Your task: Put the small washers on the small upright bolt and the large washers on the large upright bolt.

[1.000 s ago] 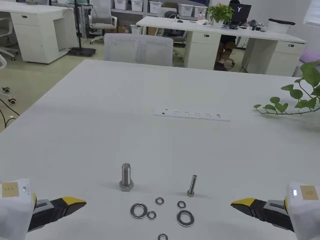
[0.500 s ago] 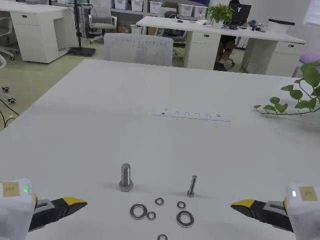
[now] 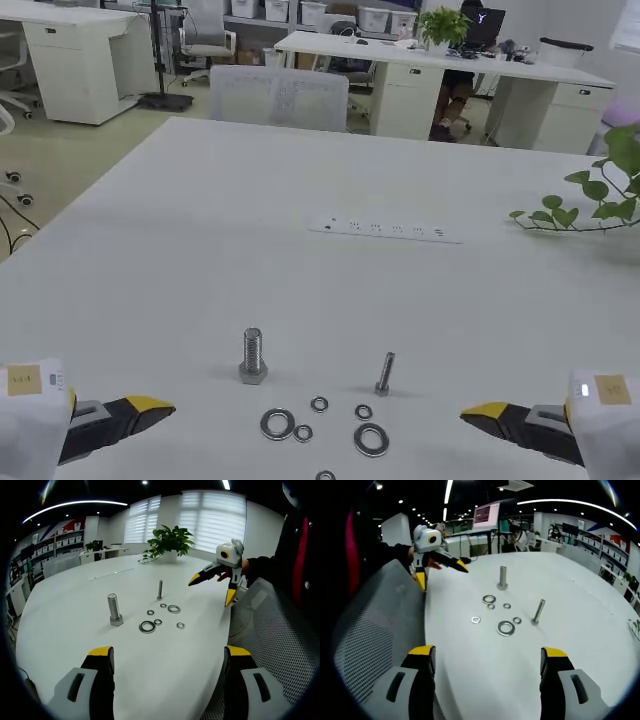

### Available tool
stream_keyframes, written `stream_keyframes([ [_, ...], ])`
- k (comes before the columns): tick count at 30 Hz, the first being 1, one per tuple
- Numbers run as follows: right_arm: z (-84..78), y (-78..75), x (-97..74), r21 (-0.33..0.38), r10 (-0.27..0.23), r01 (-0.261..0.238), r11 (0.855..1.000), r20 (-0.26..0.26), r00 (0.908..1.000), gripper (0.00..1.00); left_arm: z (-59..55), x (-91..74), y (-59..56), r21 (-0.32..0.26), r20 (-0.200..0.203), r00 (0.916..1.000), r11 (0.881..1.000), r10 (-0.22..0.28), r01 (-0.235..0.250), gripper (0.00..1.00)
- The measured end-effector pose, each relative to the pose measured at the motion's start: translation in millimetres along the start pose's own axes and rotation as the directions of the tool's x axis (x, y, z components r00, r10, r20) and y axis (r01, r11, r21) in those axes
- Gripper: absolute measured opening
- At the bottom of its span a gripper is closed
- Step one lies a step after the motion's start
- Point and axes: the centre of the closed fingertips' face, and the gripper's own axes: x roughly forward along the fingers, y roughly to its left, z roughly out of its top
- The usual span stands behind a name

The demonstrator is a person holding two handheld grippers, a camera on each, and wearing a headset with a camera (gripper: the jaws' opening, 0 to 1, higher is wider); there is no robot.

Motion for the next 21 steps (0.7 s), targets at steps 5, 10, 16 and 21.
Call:
stream_keyframes([
  [5,-1.5,0.9,0.9,0.001,0.003,-0.003,1.000,-0.003,1.0000,0.87,0.1,-0.4,0.4,0.000,-0.001,1.0000,1.000,0.002,-0.002,0.90],
  [10,-2.5,1.6,0.3,0.004,0.002,-0.002,1.000,-0.005,1.0000,0.86,0.3,-0.5,0.5,0.001,-0.001,1.0000,1.000,0.003,-0.003,0.90],
  [16,-3.7,1.3,-0.6,0.004,-0.001,0.001,1.000,-0.009,1.0000,0.86,0.6,0.0,-0.2,0.002,0.001,1.0000,1.000,0.003,-0.003,0.90],
  [21,-5.0,1.3,-1.1,0.005,-0.001,0.001,1.000,-0.012,0.9999,0.86,-0.6,0.3,-1.4,0.000,0.000,1.0000,1.000,0.002,-0.002,0.90],
])
